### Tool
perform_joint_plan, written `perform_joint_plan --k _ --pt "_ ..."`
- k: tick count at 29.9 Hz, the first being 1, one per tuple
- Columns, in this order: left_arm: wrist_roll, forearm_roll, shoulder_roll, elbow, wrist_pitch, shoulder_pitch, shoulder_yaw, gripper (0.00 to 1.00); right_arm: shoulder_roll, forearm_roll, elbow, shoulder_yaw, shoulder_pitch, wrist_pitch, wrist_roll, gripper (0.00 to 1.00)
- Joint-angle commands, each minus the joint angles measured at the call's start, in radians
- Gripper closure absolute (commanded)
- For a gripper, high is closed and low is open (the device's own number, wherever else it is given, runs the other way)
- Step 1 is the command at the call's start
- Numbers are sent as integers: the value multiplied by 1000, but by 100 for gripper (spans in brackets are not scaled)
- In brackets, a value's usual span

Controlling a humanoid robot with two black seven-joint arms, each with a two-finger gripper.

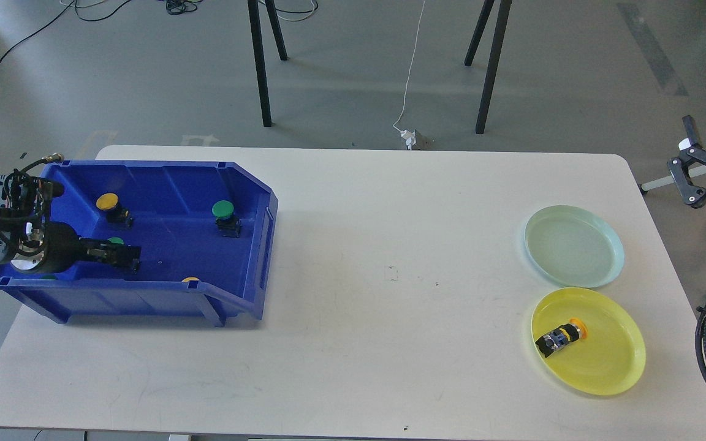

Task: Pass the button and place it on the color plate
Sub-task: 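Lower the left gripper into the bin and grasp a green-capped bottle, then lift the green-capped bottle and extend it toward the right gripper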

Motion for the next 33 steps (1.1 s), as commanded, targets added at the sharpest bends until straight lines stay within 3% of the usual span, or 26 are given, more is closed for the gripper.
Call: perform_joint_plan --k 1,4,14,18,20,22,27,29,33 --pt "0 0 -12 17 26 21 0 35 0 0 0 -1 -5 10 0 1" --pt "0 0 -12 17 65 23 0 41 0 0 0 -1 -10 10 0 1" --pt "0 15 -14 17 71 21 0 93 2 0 0 -1 -19 12 0 1" --pt "0 5 -3 -17 70 -5 -17 97 2 0 0 -1 -20 12 0 1" --pt "0 -4 38 -96 59 -53 -28 97 2 0 0 0 -23 12 0 1" --pt "0 -27 151 -240 38 -122 -72 97 0 -2 0 0 -22 12 0 1" --pt "0 -246 352 -622 -149 -160 -334 96 -1 -21 0 -1 -22 13 0 1" --pt "0 -358 357 -714 -149 -149 -418 96 -2 -87 2 -3 -25 13 2 1" --pt "0 -619 282 -784 -149 -138 -433 96 -2 -283 15 -20 -28 13 2 1"
